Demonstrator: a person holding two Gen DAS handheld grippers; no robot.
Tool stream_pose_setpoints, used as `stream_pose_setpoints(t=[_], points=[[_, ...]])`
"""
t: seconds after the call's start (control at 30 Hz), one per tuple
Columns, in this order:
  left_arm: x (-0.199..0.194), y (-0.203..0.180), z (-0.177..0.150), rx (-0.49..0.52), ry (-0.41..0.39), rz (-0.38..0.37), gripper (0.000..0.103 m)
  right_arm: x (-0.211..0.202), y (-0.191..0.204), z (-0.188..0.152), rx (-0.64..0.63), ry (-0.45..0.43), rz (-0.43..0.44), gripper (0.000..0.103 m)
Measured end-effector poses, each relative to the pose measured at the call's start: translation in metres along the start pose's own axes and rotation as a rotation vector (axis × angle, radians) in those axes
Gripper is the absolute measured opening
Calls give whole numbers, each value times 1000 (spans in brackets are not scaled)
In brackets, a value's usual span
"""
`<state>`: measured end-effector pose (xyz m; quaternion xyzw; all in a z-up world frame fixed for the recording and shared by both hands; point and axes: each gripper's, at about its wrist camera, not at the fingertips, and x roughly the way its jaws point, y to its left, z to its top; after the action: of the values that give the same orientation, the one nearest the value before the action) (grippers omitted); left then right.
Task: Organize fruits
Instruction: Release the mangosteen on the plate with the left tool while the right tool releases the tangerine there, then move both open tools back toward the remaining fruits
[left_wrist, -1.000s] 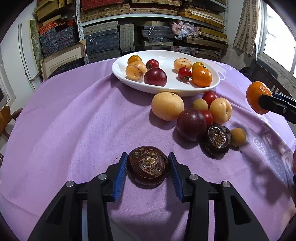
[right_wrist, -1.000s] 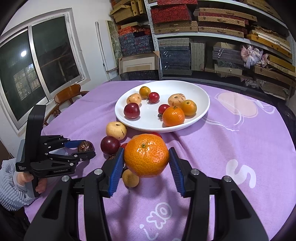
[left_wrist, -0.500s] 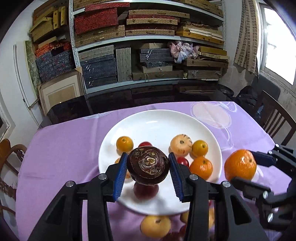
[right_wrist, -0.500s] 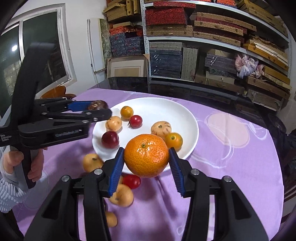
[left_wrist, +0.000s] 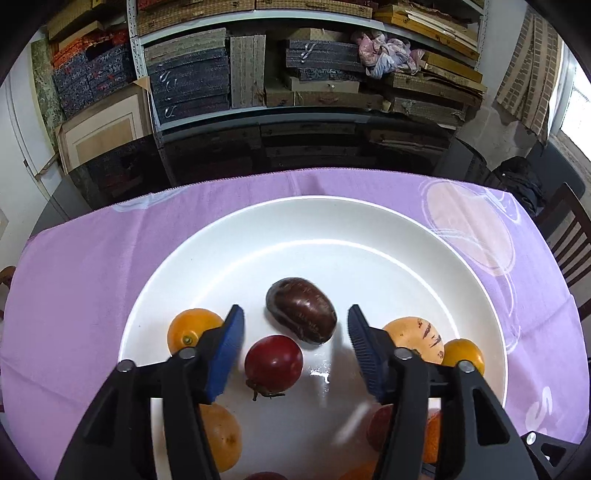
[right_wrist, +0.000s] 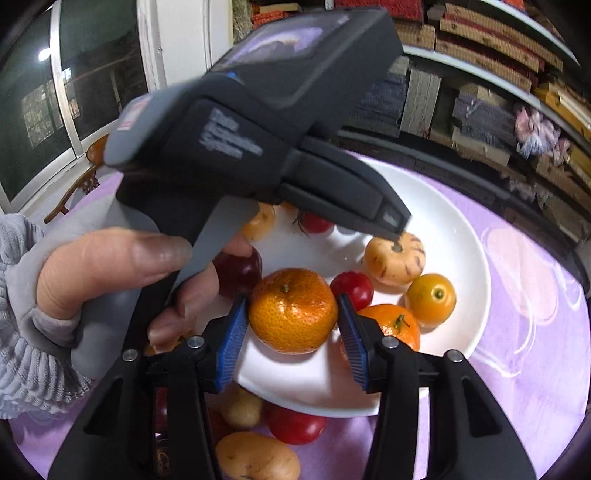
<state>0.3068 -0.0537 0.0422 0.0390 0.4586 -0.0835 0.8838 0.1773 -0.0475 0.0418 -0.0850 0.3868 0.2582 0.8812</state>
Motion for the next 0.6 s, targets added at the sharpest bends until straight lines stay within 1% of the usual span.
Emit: stream_pose_setpoints(t=[0.1,0.13,0.23,0.27,0.3,0.33,0.37,0.43,0.53,0.6], points=[[-14,8,-2,-25,-35,-2,72,-7,-2,1,17,-25,16,54],[-21,12,-3,-36,-46,1,74,-13,-3,0,23,-39,7,60],[-53,26,-12,-63,-91,4,80,-40,-9,-4,47,-91,-8,64],[-67,32,-19,-73,-110,10,86,-52,-11,-7,60,-114,-11,71],[-81,38,-28,-82,-129,23,90,-64,-13,-12,74,-140,-19,75],[-94,43,-38,-87,-147,38,94,-77,-15,-19,88,-166,-31,84],[-105,47,-51,-88,-163,52,97,-88,-15,-27,104,-188,-45,95],[-123,51,-84,-81,-170,78,98,-107,-16,-47,142,-231,-68,96],[-136,45,-126,-59,-138,102,99,-121,-23,-74,203,-236,-65,97],[-142,36,-155,-31,-123,99,99,-124,-30,-91,251,-246,-64,99]])
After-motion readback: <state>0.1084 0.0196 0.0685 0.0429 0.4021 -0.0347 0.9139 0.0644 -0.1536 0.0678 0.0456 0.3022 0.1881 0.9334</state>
